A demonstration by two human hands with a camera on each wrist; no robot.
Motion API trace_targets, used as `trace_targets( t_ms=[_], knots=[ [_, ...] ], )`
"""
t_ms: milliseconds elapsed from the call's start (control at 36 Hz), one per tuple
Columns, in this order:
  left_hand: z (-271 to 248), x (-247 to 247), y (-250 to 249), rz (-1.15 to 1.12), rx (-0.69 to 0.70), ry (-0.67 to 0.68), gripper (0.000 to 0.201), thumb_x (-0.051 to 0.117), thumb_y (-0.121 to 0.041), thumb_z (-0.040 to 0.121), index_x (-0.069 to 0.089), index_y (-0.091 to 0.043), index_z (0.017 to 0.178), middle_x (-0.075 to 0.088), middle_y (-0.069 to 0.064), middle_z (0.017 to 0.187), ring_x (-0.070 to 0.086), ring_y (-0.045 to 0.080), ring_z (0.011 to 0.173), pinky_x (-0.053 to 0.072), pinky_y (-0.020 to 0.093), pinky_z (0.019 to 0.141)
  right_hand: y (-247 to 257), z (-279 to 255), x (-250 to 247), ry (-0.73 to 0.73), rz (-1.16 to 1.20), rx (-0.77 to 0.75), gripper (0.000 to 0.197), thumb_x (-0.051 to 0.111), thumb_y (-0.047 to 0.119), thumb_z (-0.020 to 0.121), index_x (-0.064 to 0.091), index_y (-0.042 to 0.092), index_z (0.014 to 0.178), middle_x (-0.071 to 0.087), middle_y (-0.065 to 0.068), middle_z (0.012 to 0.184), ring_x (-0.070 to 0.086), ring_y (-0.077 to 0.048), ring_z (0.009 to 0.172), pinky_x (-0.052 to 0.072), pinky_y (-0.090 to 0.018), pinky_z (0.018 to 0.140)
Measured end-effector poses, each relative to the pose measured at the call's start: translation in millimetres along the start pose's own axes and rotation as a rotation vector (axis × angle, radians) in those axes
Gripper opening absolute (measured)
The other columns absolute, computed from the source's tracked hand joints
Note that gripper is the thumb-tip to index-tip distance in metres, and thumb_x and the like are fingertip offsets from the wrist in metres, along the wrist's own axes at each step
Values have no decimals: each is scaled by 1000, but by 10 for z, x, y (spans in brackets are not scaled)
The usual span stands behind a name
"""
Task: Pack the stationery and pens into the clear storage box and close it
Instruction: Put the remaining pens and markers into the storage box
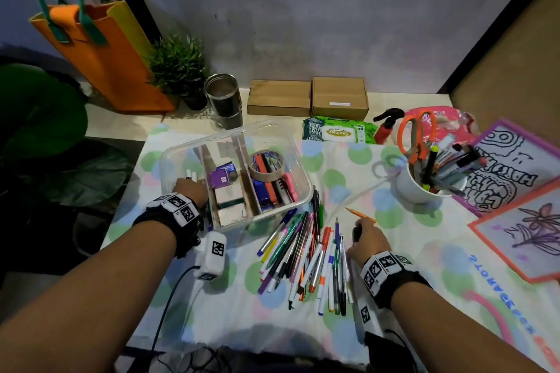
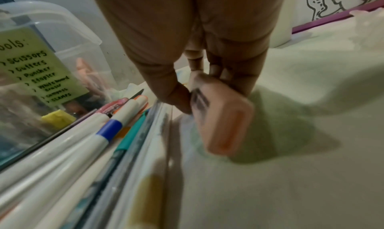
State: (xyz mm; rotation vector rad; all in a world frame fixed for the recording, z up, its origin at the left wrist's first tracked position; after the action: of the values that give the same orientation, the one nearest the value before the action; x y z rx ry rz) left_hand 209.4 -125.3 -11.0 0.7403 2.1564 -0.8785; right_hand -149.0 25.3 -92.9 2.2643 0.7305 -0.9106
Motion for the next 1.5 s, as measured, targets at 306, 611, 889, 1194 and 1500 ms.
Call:
trace_targets(
  t_ms=[306,611,889,1194,1500],
  knots=[
    [7,15,11,-52,-17,2,51,46,-2,92,32,4,140,44,28,140,46,40,128,38,38,102,-48,31,-102,-24,22,-1,37,50,8,91,43,9,127,63,-16,108,60,-33,99,43,-31,77],
    [-258,-106,-216,-258,252,-86,50,56,-21,91,39,-13,137,55,13,132,56,28,109,37,28,83,106,217,-467,-213,-64,-138,31,59,32,89,57,7,107,57,-15,110,54,-35,100,44,-37,85],
    [-335,311,-145,-49,418,-63,50,56,-20,76,53,-13,126,58,15,118,59,33,105,50,45,95,221,178,-132,-5,-270,-180,23,54,30,89,47,15,104,64,-11,98,55,-27,80,41,-29,65],
    [-423,325,-186,-1,389,-76,53,56,-18,82,43,-15,133,42,19,133,43,38,124,38,43,105,28,-24,52,49,7,38,27,49,27,91,58,5,103,59,-11,88,52,-27,77,39,-27,68],
    [-422,319,-174,-3,383,-66,49,56,-18,84,43,-11,130,40,16,135,42,37,125,37,41,104,47,-164,83,-46,95,53,32,62,28,87,54,4,107,64,-14,102,54,-27,81,41,-27,69]
  ],
)
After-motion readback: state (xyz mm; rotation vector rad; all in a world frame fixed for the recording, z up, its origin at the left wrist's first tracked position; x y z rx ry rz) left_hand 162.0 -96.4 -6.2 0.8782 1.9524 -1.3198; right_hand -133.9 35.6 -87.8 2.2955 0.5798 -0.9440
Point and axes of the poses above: each hand's wrist, its own z-axis towards the middle knuckle, its own x-axis out of the palm, y = z × x, the point moved 8 cm from there along z, towards the middle knuckle
